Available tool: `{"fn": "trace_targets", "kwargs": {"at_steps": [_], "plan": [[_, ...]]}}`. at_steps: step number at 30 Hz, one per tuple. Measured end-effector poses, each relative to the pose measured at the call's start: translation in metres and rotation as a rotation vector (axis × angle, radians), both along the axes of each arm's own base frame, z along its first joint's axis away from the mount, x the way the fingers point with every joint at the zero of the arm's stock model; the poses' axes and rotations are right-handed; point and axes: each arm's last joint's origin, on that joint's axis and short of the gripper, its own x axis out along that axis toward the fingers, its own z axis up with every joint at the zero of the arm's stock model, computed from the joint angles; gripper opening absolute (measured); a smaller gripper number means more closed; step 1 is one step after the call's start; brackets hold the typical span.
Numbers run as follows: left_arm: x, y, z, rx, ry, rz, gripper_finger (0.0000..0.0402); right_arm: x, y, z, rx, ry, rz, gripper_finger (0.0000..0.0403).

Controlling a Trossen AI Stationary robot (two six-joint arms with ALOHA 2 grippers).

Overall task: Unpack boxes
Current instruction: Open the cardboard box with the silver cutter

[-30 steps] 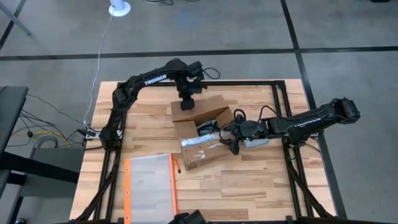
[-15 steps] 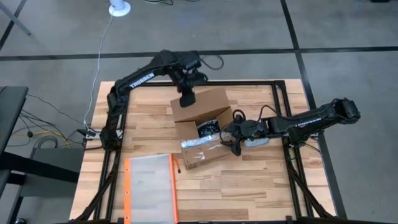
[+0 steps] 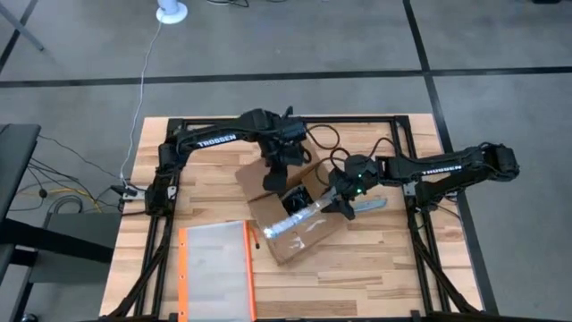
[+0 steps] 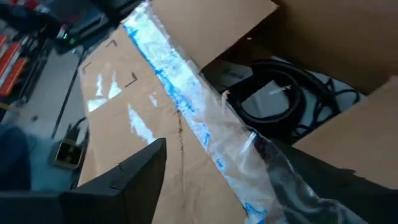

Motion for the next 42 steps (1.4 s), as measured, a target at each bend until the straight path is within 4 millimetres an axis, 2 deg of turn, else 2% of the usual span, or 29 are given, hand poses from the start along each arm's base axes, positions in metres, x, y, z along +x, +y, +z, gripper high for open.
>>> {"fn": "trace_targets", "kwargs": {"at_steps": [7, 11, 17, 20, 24, 28, 32, 39, 42], "plan": [[0.002, 0.001, -0.031, -0.019, 0.054, 0.023, 0.0121, -0.002, 0.001, -0.001, -0.01, 0.011, 0.041, 0.0193], [0.003, 0.0, -0.037, -0.015, 0.066, 0.052, 0.0121, -0.002, 0.001, -0.002, -0.026, 0.008, 0.053, 0.0176], [0.005, -0.01, -0.038, 0.149, 0.099, 0.094, 0.0121, -0.002, -0.001, -0.002, -0.027, 0.011, 0.046, 0.0164], [0.008, -0.015, -0.038, 0.174, 0.086, 0.112, 0.0121, -0.002, -0.001, -0.002, -0.028, 0.011, 0.044, 0.0162], [0.017, -0.017, -0.049, 0.222, 0.086, 0.106, 0.0118, -0.002, -0.001, -0.002, -0.027, 0.013, 0.042, 0.0162], [0.023, -0.014, -0.062, 0.276, 0.111, 0.077, 0.0075, -0.002, 0.002, -0.004, -0.073, 0.014, 0.082, 0.0162], [0.026, -0.005, -0.062, 0.309, 0.068, 0.086, 0.0016, -0.003, 0.005, -0.005, -0.083, 0.018, 0.105, 0.0162], [0.027, 0.006, -0.06, 0.307, 0.044, 0.101, 0.0005, -0.003, 0.005, -0.004, -0.067, 0.023, 0.099, 0.0158], [0.027, 0.005, -0.06, 0.3, 0.04, 0.092, 0.0004, -0.002, 0.002, -0.003, -0.067, 0.019, 0.045, 0.015]]}}
